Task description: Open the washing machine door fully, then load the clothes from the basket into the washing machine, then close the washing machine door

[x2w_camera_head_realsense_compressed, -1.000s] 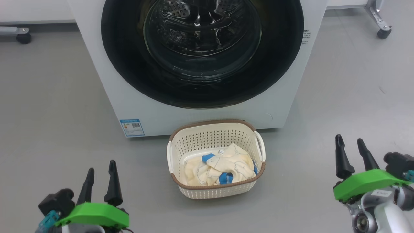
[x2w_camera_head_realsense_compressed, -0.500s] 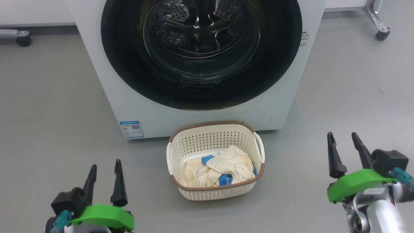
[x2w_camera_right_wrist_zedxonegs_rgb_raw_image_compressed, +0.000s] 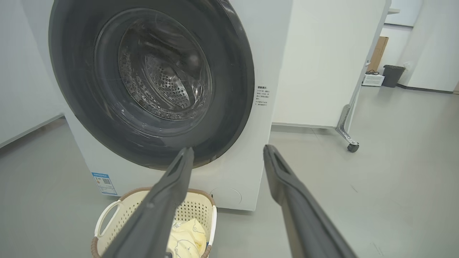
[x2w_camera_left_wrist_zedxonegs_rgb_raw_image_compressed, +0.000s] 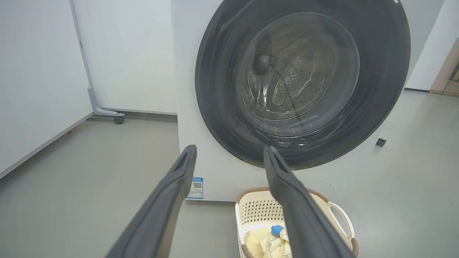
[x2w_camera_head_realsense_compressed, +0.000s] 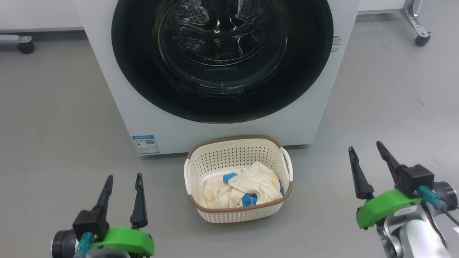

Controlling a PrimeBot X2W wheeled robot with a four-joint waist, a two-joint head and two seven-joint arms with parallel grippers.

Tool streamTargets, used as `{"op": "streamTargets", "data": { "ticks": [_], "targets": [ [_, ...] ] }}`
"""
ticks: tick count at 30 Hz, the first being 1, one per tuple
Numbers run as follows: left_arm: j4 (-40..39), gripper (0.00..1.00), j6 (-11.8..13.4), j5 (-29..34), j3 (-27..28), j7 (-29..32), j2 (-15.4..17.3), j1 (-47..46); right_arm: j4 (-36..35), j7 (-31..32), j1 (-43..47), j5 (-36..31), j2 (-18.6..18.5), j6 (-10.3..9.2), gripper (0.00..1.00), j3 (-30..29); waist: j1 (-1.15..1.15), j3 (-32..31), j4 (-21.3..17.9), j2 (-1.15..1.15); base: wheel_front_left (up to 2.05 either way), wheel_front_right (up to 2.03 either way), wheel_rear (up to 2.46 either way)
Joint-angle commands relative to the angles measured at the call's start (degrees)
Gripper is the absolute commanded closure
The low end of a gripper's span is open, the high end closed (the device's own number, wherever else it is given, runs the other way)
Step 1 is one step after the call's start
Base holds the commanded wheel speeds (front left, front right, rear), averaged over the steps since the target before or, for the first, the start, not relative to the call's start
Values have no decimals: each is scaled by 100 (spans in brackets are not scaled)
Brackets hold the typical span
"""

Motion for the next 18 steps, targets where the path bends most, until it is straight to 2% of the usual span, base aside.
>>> {"op": "streamTargets", "data": {
  "ticks": [1,18],
  "targets": [
    [-168,0,33,177,146,-100,94,-309,-227,-104,-329,-183,-100,-17,0,136,0,1,-4,0,0,0,0],
    [-114,0,77,152,152,-112,93,-319,-224,-127,-314,-207,-66,-17,0,6,0,35,2,0,0,0,0]
  ]
}}
